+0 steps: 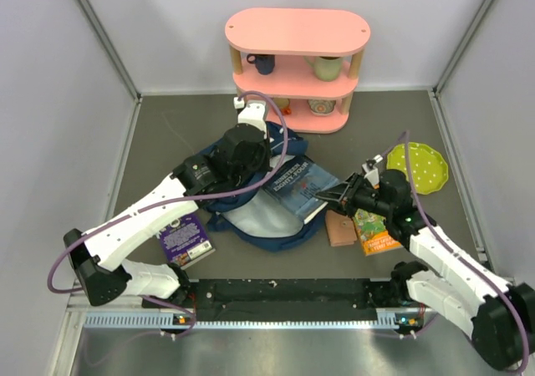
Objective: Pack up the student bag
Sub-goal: Place the book in the student bag.
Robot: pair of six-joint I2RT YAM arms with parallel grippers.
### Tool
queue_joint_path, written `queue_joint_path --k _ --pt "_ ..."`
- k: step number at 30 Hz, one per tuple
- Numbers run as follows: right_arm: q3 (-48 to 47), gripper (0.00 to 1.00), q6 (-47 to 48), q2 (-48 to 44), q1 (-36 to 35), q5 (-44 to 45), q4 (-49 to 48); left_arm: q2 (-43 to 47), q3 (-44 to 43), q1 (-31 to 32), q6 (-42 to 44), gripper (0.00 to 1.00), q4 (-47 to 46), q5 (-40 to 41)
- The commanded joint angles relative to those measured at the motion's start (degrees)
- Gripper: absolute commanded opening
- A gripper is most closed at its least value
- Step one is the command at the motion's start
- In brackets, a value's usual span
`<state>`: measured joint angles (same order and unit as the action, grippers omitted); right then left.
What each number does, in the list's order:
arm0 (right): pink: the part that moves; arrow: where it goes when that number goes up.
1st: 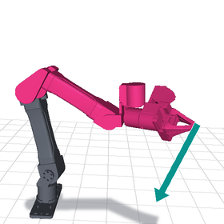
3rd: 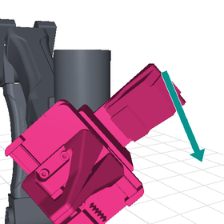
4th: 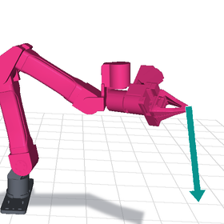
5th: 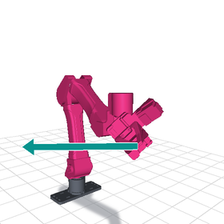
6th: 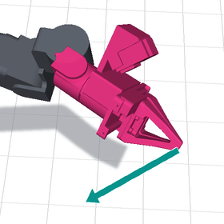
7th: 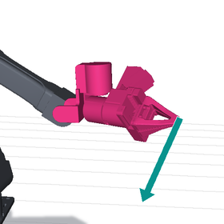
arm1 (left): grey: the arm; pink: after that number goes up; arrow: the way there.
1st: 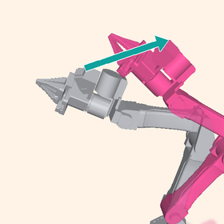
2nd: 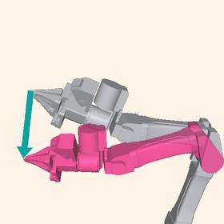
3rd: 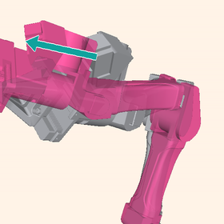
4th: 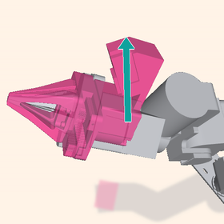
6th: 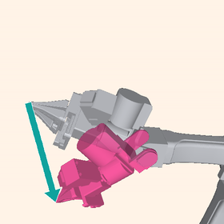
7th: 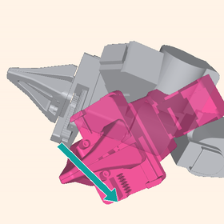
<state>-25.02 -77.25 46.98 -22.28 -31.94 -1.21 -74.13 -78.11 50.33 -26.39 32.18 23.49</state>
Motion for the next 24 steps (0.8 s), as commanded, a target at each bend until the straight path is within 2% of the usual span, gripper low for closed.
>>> queue_joint_path --k 1,4,9,13,17,19,21,22,24 --pt "-2.0 0.0 -4.7 6.1 -4.1 2.3 -23.4 2.1 -0.1 -1.0 -0.7 0.0 -7.7 2.8" --pt "-5.6 0.0 -2.3 11.2 -6.1 5.0 -22.4 2.2 -0.3 -1.1 -0.9 0.0 -7.9 2.8" --pt "-8.6 0.0 -3.2 19.0 -9.4 6.9 -28.0 2.5 -0.4 -1.1 -0.7 0.0 -7.9 2.7" --pt "-10.0 0.0 -6.8 27.9 -11.4 8.7 -38.0 2.9 -0.4 -1.0 -0.2 0.0 -7.9 2.5" --pt "-14.3 0.0 -7.3 34.4 -12.2 8.7 -39.8 3.1 -0.6 -1.1 0.5 0.0 -7.8 1.7" --pt "-14.0 0.0 -9.9 35.8 -12.5 8.5 -46.6 3.1 -0.7 -1.0 1.0 0.0 -7.6 2.0" --pt "-15.1 0.0 -9.0 35.1 -13.4 9.7 -44.8 3.2 -1.0 -1.1 1.3 0.0 -6.9 2.2" --pt "-17.6 0.0 -6.4 34.9 -13.5 9.6 -38.9 3.4 -1.1 -1.1 1.5 0.0 -6.7 2.2" --pt "-17.9 0.0 -5.6 33.5 -14.4 11.4 -38.2 3.4 -1.3 -1.0 1.9 0.0 -6.4 2.7"
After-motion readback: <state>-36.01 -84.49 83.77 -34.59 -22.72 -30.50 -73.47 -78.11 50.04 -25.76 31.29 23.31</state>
